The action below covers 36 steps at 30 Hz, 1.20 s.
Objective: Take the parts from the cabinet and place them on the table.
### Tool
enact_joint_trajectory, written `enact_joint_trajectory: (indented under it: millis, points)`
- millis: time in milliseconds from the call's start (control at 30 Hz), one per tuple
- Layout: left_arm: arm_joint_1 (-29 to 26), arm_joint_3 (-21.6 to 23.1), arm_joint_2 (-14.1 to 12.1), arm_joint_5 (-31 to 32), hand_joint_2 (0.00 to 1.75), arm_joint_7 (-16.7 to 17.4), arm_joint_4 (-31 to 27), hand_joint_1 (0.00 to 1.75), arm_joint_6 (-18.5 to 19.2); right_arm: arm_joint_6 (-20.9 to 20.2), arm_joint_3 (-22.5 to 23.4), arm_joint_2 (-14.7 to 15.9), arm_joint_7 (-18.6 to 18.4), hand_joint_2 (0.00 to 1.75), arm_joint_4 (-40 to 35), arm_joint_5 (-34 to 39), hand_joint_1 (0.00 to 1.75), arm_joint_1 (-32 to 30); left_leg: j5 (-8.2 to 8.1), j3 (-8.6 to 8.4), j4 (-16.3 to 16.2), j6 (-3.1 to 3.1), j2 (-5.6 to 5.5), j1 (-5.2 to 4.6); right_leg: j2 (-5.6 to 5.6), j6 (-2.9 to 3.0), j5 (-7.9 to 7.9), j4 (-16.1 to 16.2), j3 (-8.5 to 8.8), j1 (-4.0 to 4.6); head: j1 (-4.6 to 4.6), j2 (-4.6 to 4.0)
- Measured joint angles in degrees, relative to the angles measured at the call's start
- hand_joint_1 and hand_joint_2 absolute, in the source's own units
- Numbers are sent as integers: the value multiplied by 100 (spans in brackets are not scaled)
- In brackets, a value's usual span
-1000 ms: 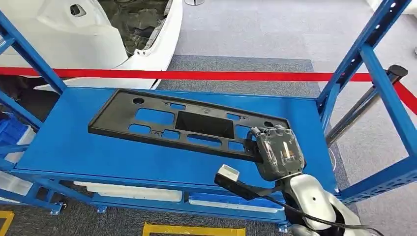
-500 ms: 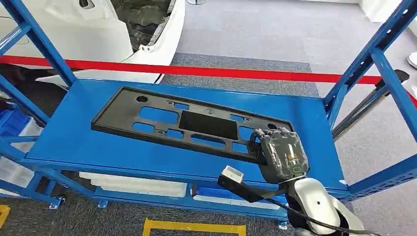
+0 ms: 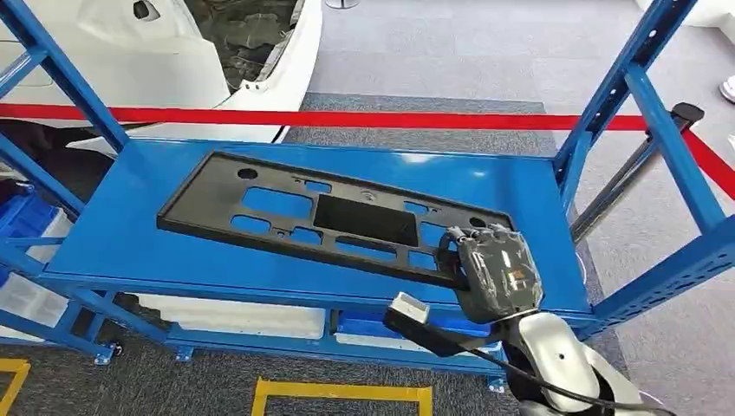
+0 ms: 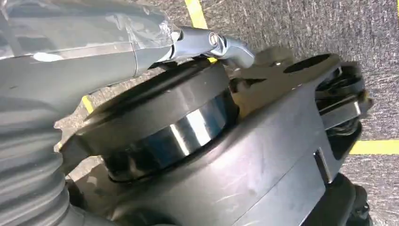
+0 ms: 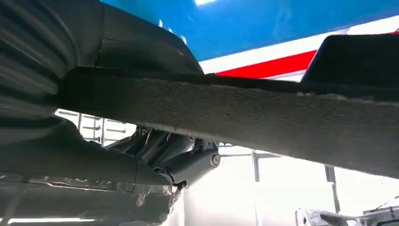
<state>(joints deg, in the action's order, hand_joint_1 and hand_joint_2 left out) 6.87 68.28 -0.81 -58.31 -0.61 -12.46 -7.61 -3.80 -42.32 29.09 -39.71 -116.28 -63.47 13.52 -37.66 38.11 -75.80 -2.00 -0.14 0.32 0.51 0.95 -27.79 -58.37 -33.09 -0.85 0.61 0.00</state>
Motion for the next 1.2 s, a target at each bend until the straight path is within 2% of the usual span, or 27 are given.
enact_joint_trajectory:
  millis: [33,100,133,167,267,300,333,367,433,467,500,533,600,633,667,733,800,833,867,933,967,1000,1033,1067,1133,1167,1200]
  points:
    - [-2,0,0,0,175,0,0,0,-2,0,0,0,0,175,0,0,175,-8,146,-207,273,-6,0,18,-2,-17,15,-19,-32,-7,20,0]
    - [-6,2,-2,4,175,28,2,0,-7,0,0,0,0,175,-4,0,175,-11,583,-849,1344,-20,0,57,-10,-52,34,-94,-101,-31,42,0]
    - [-9,2,-2,4,175,31,0,0,-7,4,4,2,0,175,-13,0,175,-14,511,-970,1663,-19,-9,71,-10,-84,42,-120,-143,-24,72,0]
    - [-16,2,0,4,175,31,0,0,-4,4,9,7,0,175,-20,0,175,-13,565,-932,1712,30,-37,36,-18,-127,58,-187,-199,5,123,0]
    - [-24,4,0,7,175,31,0,0,-4,9,13,11,7,175,-20,4,175,-17,627,-843,1640,143,-38,0,-18,-246,155,-158,-234,-11,33,0]
    - [-24,4,2,7,175,31,0,0,-4,15,15,15,7,175,-20,11,175,-18,684,-803,1709,220,-18,32,-20,-279,148,-171,-253,-19,40,0]
    - [-13,4,2,9,175,33,0,0,-4,35,20,15,4,175,-20,26,175,-25,732,-781,1707,278,8,33,-24,-301,-38,-275,-297,-36,35,0]
    - [-10,4,2,7,175,33,0,0,-4,63,26,20,9,175,-20,41,175,-25,771,-722,1712,328,15,31,-25,-313,-332,-565,-391,-36,-56,0]
    - [-13,4,4,4,175,33,0,0,-4,92,31,20,22,175,-20,55,175,-27,852,-604,1701,360,31,5,-25,-338,-895,-1418,-646,-38,-133,0]
    - [-13,4,4,0,175,33,0,0,-4,98,31,20,22,175,-20,55,175,-28,886,-544,1692,366,38,-6,-25,-343,-1013,-1737,-711,-38,-146,0]
    - [-12,4,4,-2,175,33,0,0,-4,98,31,20,22,175,-20,55,175,-28,917,-492,1679,367,40,-19,-26,-337,-983,-1841,-677,-36,-157,0]
    - [-9,4,4,-2,175,33,0,0,-4,98,31,20,22,175,-20,57,175,-28,946,-441,1663,365,40,-27,-26,-319,-836,-1688,-511,-33,-181,0]
    - [-3,4,4,-9,175,33,0,0,-4,98,31,20,24,175,-20,57,175,-24,987,-382,1640,349,34,-37,-26,-244,-432,-743,127,-7,-218,0]
    - [0,4,7,-9,175,33,0,0,-4,98,31,20,24,175,-20,57,175,-14,1007,-381,1636,330,32,-37,-33,-187,-372,-216,445,17,-245,0]
    - [3,4,20,-7,175,33,-2,0,-4,101,31,20,24,175,-22,57,175,-4,1035,-349,1633,292,32,-62,-37,-166,-448,21,564,55,-251,0]
    - [3,4,20,-7,175,31,-2,0,-7,107,33,20,24,175,-31,55,175,7,1116,-339,1650,221,33,-33,-39,-161,-401,90,539,82,-244,0]
    - [1,4,17,-7,175,31,0,0,-7,107,33,20,24,175,-35,70,175,12,1184,-324,1691,139,22,-65,-32,-86,-299,160,514,45,-258,0]
    - [3,4,18,-2,175,31,0,0,-9,109,31,20,24,175,-37,81,175,27,1042,-302,1600,105,1,-43,2,-65,-233,196,481,11,-240,0]
    - [2,4,17,0,175,26,0,0,-9,116,31,20,24,175,-42,92,175,34,785,-212,1408,81,1,-38,-1,-16,-196,198,420,7,-190,0]
    - [4,4,15,0,175,13,0,0,-9,116,33,20,22,175,-42,109,175,36,200,14,613,31,1,-16,22,15,-133,172,309,8,-74,0]
    - [6,4,15,0,175,7,0,0,-9,116,31,20,22,175,-42,114,175,37,21,99,191,8,1,-17,26,13,-98,154,245,9,-57,0]
    - [10,2,15,0,175,7,0,0,-9,116,31,20,22,175,-42,120,175,36,35,90,-13,-6,1,-16,32,9,-70,127,182,8,-32,0]
    - [9,2,15,0,175,7,0,0,-15,116,28,20,22,175,-42,122,175,37,172,-27,43,-9,1,-10,33,0,-47,91,120,5,-11,0]
    - [9,2,15,-2,175,7,0,0,-26,116,28,17,22,175,-42,127,175,37,383,-259,328,-8,2,3,32,-11,-33,50,54,2,11,0]
    - [-3,4,15,-2,175,15,0,0,-33,116,28,17,24,175,-42,153,175,50,693,-869,1300,0,2,37,26,-46,-11,-41,-38,-3,55,0]
    - [-5,4,15,-7,175,13,0,0,-48,118,28,17,24,175,-42,155,175,71,585,-1021,1628,21,-6,23,26,-77,-3,-94,-100,29,88,0]
    - [-5,4,15,-7,175,13,0,0,-59,118,28,17,24,175,-42,162,175,88,576,-1016,1700,47,-13,0,26,-127,32,-115,-133,26,96,0]
